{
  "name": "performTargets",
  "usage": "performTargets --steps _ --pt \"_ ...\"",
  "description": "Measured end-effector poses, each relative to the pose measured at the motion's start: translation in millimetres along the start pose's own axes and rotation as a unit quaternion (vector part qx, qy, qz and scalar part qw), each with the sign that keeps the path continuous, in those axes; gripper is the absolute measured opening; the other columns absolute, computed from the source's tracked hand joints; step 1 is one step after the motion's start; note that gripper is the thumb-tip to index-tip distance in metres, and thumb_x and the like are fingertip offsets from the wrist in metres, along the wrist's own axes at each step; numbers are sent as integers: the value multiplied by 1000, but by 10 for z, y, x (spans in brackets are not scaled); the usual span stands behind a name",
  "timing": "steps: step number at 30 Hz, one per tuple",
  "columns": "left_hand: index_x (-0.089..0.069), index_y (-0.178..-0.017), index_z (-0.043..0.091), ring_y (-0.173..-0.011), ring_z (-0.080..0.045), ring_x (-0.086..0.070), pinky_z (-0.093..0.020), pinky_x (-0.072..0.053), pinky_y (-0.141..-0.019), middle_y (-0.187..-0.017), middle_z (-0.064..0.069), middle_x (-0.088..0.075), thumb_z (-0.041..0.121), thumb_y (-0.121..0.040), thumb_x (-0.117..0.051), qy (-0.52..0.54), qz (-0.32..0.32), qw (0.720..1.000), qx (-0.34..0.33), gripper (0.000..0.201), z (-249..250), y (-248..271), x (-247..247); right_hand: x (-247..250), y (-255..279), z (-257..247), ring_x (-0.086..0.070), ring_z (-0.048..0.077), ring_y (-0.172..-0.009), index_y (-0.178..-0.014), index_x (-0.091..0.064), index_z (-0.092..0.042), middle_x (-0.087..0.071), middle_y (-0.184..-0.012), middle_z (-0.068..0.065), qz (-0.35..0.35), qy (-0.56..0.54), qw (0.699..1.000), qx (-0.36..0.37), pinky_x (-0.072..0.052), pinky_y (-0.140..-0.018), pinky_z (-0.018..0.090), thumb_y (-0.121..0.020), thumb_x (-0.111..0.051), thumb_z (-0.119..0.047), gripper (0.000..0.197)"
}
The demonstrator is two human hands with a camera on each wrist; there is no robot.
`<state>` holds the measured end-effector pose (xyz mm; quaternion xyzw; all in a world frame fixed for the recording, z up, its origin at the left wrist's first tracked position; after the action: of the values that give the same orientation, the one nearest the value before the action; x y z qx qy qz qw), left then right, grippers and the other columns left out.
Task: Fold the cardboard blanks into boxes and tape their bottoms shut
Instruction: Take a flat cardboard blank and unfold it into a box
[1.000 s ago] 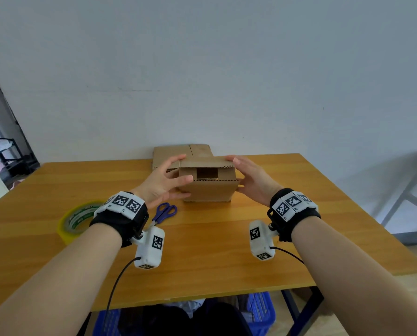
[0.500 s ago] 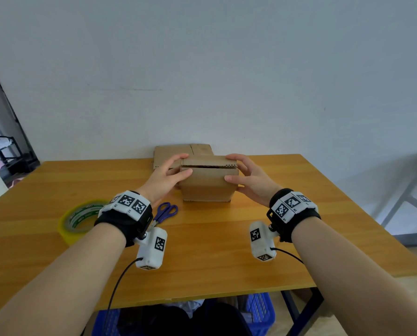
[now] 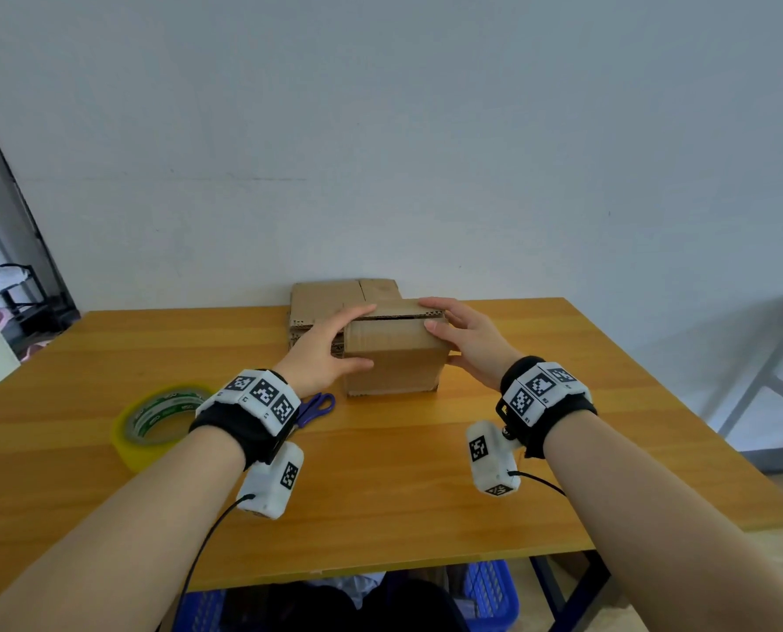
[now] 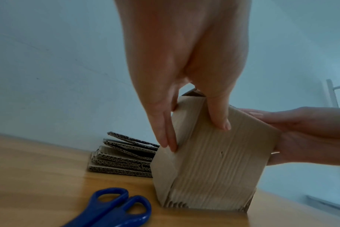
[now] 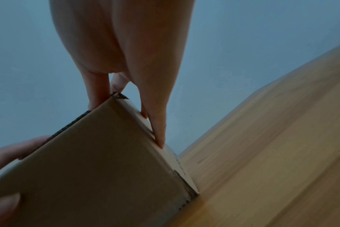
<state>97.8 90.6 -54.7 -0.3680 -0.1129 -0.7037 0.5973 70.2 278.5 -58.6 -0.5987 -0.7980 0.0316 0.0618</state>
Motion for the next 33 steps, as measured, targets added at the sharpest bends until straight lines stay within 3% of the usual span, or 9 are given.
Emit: performTargets --steps 4,7,10,13,21,25,27,31,33 --pt "-40 -136 44 -135 -15 -31 -36 -25 -112 -144 3 -39 34 -82 -70 -24 15 1000 2 63 11 -35 21 8 -69 -82 -29 30 -139 -133 -52 -26 -37 -147 8 52 216 974 47 -31 -111 46 -100 -46 -27 34" --pt "-39 -138 42 -134 -17 -33 -41 -28 -113 -144 2 -40 37 -83 -68 -36 9 999 14 62 -5 -66 16 -108 -59 -168 12 23 -147 -141 -42 -30 -1 -161 0 61 475 875 74 3 -118 49 -101 -36 -40 42" --pt "-39 -140 39 -132 -14 -34 -40 -31 -111 -142 4 -42 39 -85 -65 -45 6 999 10 61 42 -87 31 -352 23 -317 8 17 -147 -144 -36 -25 -6 -161 -4 43 604 780 159 11 -117 46 -101 -26 -45 48" --pt "-39 -141 35 -129 -12 -39 -34 -35 -108 -140 5 -46 42 -84 -63 -30 -2 999 -10 62 128 -125 57 -549 80 -363 -10 15 -147 -149 -26 -17 -22 -157 -1 13 633 748 198 10 -118 42 -99 -27 -53 62" --pt "-43 -137 25 -117 -4 -48 -24 -45 -98 -131 11 -50 20 -85 -68 8 -59 998 1 58 135 -94 27 -736 119 -278 -12 13 -147 -152 -16 -13 -18 -159 2 -69 634 750 174 0 -119 31 -95 -46 -24 65" --pt "-44 -131 27 -86 -4 -56 -14 -50 -55 -112 16 -51 15 -86 -67 39 -60 997 28 52 106 -104 2 -738 116 -305 -12 15 -147 -152 -16 -11 -16 -159 4 -71 625 759 167 -6 -118 29 -99 -42 -18 59" --pt "-43 -134 23 -81 -6 -56 -12 -46 -50 -110 12 -51 15 -87 -66 38 -61 997 36 54 84 -107 -5 -735 115 -307 -13 15 -147 -152 -17 -12 -18 -159 3 -72 624 761 165 -7 -118 29 -100 -42 -18 58" --pt "-30 -146 25 -129 -16 -42 -35 -42 -103 -144 4 -40 31 -80 -73 -19 -76 995 59 79 -52 -46 41 -727 116 -315 -15 16 -146 -150 -21 -13 -19 -158 4 -77 619 766 157 -8 -118 29 -100 -42 -19 55" --pt "-30 -146 26 -136 -14 -33 -36 -33 -110 -146 2 -38 29 -79 -74 -30 -77 993 86 81 -154 41 123 -713 110 -311 -15 16 -146 -150 -22 -13 -20 -158 4 -78 617 768 152 -7 -118 29 -100 -43 -22 55"
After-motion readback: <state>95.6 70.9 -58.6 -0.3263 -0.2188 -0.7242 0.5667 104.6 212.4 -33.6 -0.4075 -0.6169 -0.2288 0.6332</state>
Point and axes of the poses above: each hand's wrist, its own y-axis away from the middle knuckle, its own x-axis out of the back of the hand, z = x × y, the point moved 8 cm from there along -y, towards the middle knuckle
